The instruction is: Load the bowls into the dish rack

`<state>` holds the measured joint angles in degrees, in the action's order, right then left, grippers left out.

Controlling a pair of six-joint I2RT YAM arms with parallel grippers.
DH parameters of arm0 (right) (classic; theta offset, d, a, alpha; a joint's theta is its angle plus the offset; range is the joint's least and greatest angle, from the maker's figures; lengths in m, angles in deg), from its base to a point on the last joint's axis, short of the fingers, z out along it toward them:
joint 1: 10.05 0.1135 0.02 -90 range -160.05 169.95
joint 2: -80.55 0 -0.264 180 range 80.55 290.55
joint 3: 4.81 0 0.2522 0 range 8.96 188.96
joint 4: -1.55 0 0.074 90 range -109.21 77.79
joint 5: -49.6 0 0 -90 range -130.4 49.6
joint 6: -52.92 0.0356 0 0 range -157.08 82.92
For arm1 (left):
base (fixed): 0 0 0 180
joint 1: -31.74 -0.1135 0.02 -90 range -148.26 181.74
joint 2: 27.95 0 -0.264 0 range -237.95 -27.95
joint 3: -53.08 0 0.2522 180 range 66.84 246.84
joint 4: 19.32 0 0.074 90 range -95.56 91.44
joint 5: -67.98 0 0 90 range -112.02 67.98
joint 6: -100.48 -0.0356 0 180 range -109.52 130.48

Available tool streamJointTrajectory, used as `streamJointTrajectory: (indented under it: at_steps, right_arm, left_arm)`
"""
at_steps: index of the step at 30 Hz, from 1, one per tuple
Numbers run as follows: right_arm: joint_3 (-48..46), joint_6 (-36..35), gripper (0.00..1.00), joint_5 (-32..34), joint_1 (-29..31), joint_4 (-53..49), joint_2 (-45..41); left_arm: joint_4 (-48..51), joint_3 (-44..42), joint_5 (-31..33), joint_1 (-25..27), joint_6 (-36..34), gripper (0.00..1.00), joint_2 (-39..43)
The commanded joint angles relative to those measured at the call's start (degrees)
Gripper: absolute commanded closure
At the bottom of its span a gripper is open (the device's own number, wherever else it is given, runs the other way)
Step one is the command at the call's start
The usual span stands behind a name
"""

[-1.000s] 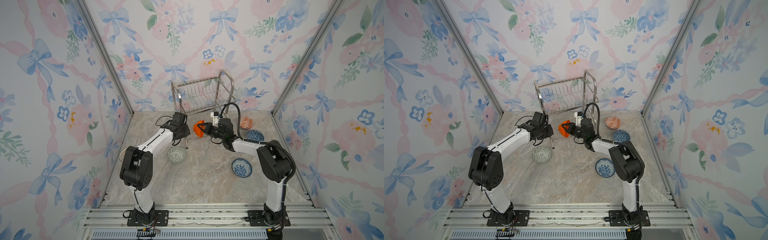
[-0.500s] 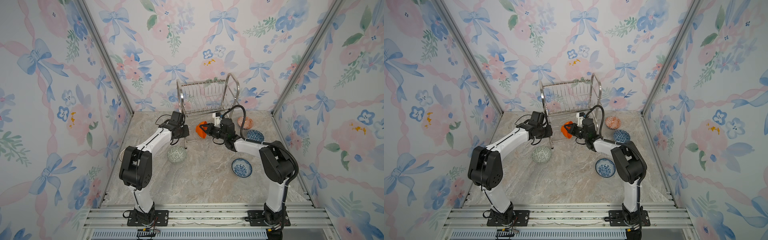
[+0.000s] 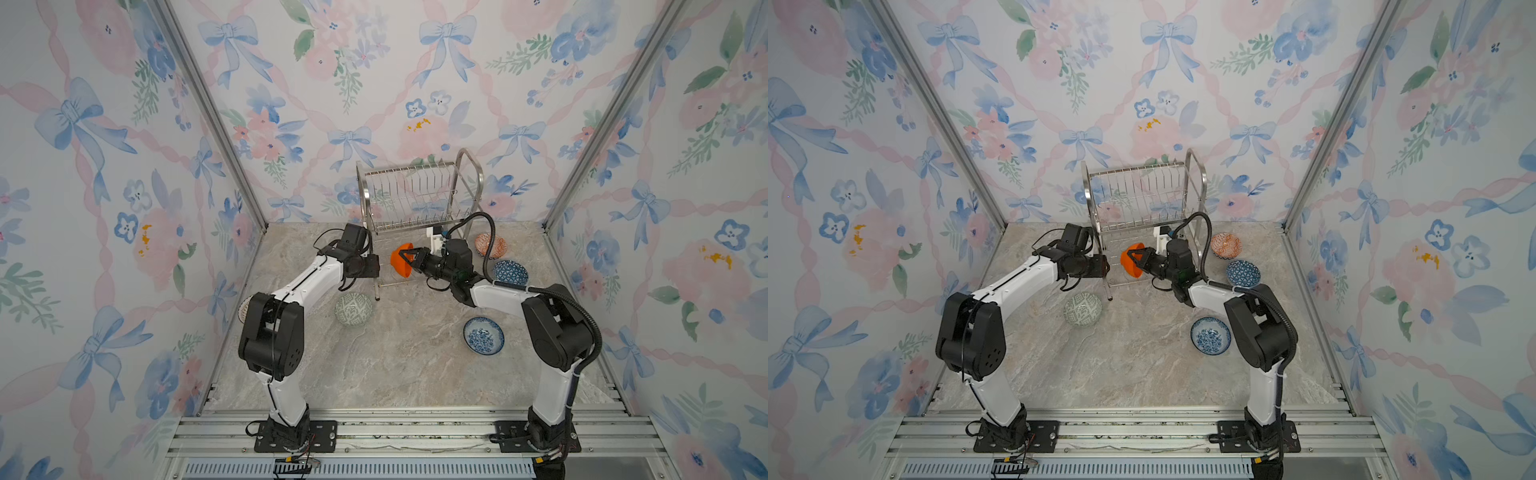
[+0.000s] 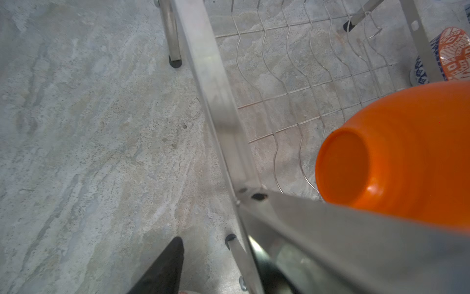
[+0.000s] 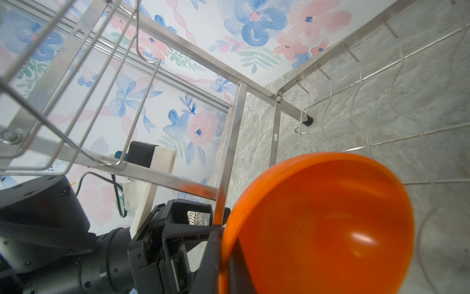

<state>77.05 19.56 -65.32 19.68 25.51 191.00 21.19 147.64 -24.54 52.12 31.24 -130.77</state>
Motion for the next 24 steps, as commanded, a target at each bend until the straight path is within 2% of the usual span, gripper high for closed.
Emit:
streamJointTrajectory:
  at_steps: [1, 5, 9, 12, 17, 24]
  right_arm:
    - [0.12, -0.25, 1.0, -0.37, 0.42, 4.21, -1.86]
    - [-0.24, -1.26, 1.0, 0.71, 0.41, 2.19, -3.03]
    - [-1.07, -1.97, 1.0, 1.68, 0.32, 0.75, -4.31]
    - [-1.77, -1.96, 1.0, 2.75, 0.08, 0.39, -5.13]
    - [-2.53, -2.09, 1.0, 3.53, -0.18, 0.12, -6.54]
    - [-3.97, -1.62, 1.0, 3.05, -0.37, 0.85, -8.43]
  left_arm:
    - [3.17, -0.32, 2.64, 0.67, 0.12, 0.29, 4.0]
    - [3.18, -2.77, 4.79, 0.81, 5.33, 0.15, 8.09]
    - [2.97, -6.49, 5.05, 0.95, 10.44, 0.1, 12.53]
    - [2.07, -9.24, 4.31, 2.42, 14.05, 0.1, 14.79]
    - [1.22, -12.04, 6.5, 5.27, 22.36, 0.11, 15.78]
    - [-2.3, -12.5, 8.8, 7.87, 30.49, 0.19, 11.72]
